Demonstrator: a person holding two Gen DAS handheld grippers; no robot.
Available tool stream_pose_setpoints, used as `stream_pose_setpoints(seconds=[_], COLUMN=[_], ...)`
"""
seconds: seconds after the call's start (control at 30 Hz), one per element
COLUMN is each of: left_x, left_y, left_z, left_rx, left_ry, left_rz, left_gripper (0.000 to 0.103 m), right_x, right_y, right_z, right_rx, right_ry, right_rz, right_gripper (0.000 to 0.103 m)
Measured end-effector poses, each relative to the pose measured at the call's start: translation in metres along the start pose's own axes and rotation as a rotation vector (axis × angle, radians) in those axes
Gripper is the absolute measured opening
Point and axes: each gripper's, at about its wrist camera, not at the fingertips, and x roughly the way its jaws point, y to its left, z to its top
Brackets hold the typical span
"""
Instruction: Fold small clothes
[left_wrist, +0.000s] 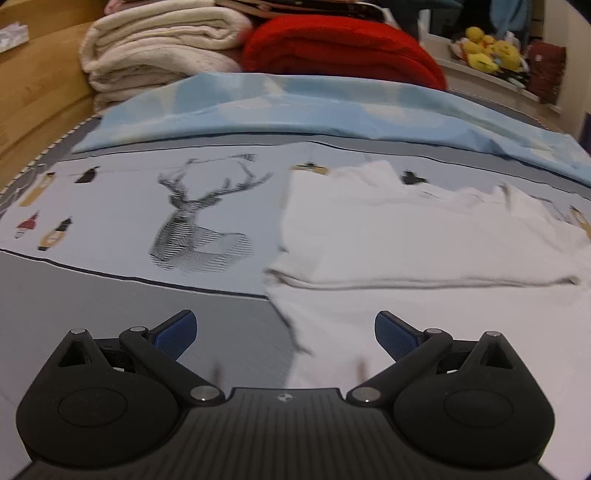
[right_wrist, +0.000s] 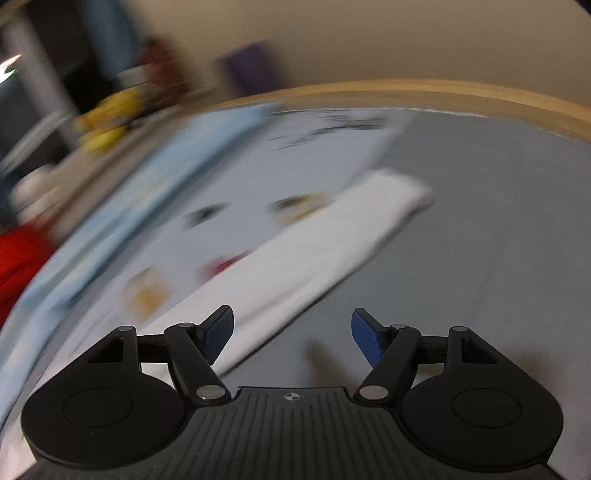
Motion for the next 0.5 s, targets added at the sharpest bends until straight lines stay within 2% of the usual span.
stream_pose_setpoints(seconds=[0.13,0.2,0.23,0.27,0.3,0.33,0.37,0.4,0.5], left_x=[0.020,0.030,0.034,0.039,0.043,0.046,0.049,0.050,0.049], left_y=[0.015,0.021,0.024,0.026,0.025,0.025,0.024,0.024,0.030], left_z=[0.007,0.009,0.010,0.012,0.015,0.019,0.023,0.027,0.037], left_rx=[-0.029,-0.049,-0.061,-0.067,-0.064,-0.056,-0.048,-0.046,-0.065], left_ry=[0.031,0.059,0.073,0.081,0.082,0.083,0.076,0.064,0.038], left_rz=[0.057,0.077,0.080,0.078,0.079,0.088,0.099,0.105,0.106], left_gripper=[0.103,0.103,0.103,0.103,0.103,0.103,0.103,0.103,0.103], right_x=[0.072,0.088,0.096,0.104,0.109,0.113,0.116,0.112,0.080], right_y=[-0.044,-0.047,-0.044,-0.038,-0.028,-0.021,-0.011,0.003,0.072], right_z=[0.037,0.046,0.048,0.051,0.054,0.056,0.060,0.062,0.069], right_rx=[0.170,0.200,0.192,0.170,0.133,0.112,0.102,0.081,-0.131], right_ry=[0.006,-0.079,-0.086,-0.089,-0.102,-0.090,-0.073,-0.095,-0.197], right_rz=[-0.130,-0.137,-0.154,-0.175,-0.188,-0.184,-0.170,-0.173,-0.119], right_gripper=[0.072,0.077,0.077,0.071,0.027,0.003,0.005,0.006,0.006])
